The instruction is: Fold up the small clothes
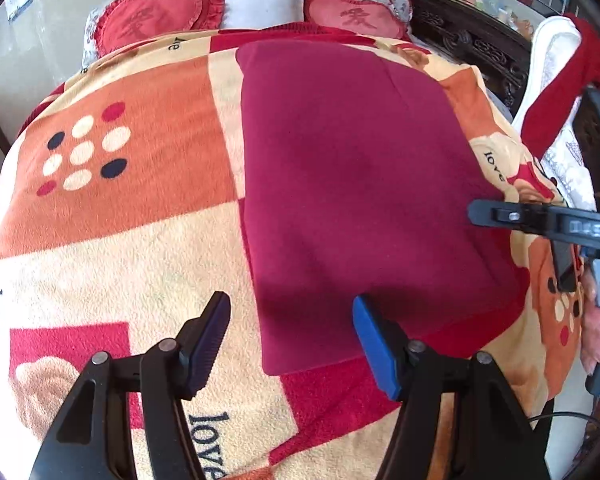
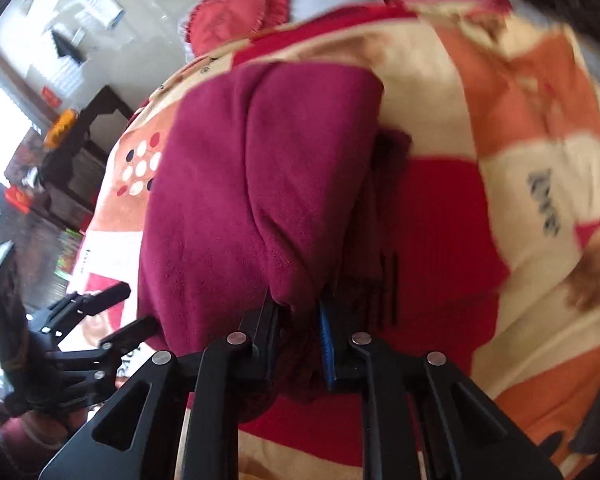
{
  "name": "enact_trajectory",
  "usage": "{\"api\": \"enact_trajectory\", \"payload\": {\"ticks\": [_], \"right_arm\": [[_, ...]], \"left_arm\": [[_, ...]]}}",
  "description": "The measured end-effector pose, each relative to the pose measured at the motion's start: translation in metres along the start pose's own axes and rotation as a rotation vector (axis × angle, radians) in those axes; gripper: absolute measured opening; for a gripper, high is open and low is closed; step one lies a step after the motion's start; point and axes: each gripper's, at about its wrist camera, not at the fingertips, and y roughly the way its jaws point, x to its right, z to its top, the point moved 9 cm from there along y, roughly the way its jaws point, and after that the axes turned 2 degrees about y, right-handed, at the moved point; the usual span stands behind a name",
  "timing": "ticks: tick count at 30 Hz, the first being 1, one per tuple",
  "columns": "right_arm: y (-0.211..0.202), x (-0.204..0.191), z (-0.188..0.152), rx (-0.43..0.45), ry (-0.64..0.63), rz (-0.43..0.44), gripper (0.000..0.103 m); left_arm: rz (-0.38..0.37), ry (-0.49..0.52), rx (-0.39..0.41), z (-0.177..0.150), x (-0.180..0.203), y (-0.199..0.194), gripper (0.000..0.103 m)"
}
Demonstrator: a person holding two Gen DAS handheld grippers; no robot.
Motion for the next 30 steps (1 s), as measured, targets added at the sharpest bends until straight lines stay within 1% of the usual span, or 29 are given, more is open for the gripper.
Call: {"api": "enact_trajectory", "payload": {"ticks": [2, 5, 7, 8, 10, 12, 14, 17, 19, 21, 25, 28, 30], "right_arm": [[-0.015, -0.008, 0.005, 0.025, -0.014, 0.032, 0.003], [-0.043, -0.022, 0.024, 0.123, -0.055, 0.002, 0.008], [-0.047, -0.037, 0.042, 0.175, -0.099, -0.023, 0.009], [-0.043, -0.045, 0.046, 0.177, -0.124, -0.03, 0.009], [-0.026, -0.056, 0.05, 0.15, -0.166, -0.065, 0.009], [-0.004, -0.049, 0.052, 0.111, -0.163, -0.111, 0.009], [0.012, -0.033, 0.055, 0.097, -0.139, -0.15, 0.009], [0.029, -0.013, 0.061, 0.113, -0.08, -0.141, 0.0], [0.033, -0.005, 0.066, 0.121, -0.058, -0.126, 0.0], [0.027, -0.008, 0.064, 0.114, -0.041, -0.099, 0.0], [0.001, -0.022, 0.058, 0.128, -0.048, -0.078, 0.001], [-0.02, -0.043, 0.045, 0.163, -0.118, -0.053, 0.006], [-0.017, -0.047, 0.032, 0.154, -0.155, -0.083, 0.007]], "left_arm": [[-0.003, -0.008, 0.041, 0.007, -0.002, -0.011, 0.067], [0.012, -0.012, 0.095, 0.019, -0.006, -0.026, 0.068], [0.032, -0.01, 0.106, 0.025, -0.006, -0.026, 0.068], [0.042, -0.01, 0.106, 0.028, -0.005, -0.025, 0.068], [0.055, -0.018, 0.097, 0.03, -0.006, -0.016, 0.068], [0.059, -0.027, 0.087, 0.03, -0.006, -0.009, 0.068], [0.065, -0.032, 0.07, 0.03, -0.006, 0.002, 0.068], [0.067, -0.038, 0.05, 0.03, -0.006, 0.014, 0.068], [0.068, -0.04, 0.048, 0.03, -0.006, 0.017, 0.068], [0.071, -0.04, 0.05, 0.03, -0.006, 0.017, 0.068], [0.078, -0.042, 0.057, 0.031, -0.008, 0.015, 0.068], [0.077, -0.05, 0.06, 0.03, -0.008, 0.014, 0.068], [0.079, -0.054, 0.065, 0.03, -0.008, 0.013, 0.068]]}}
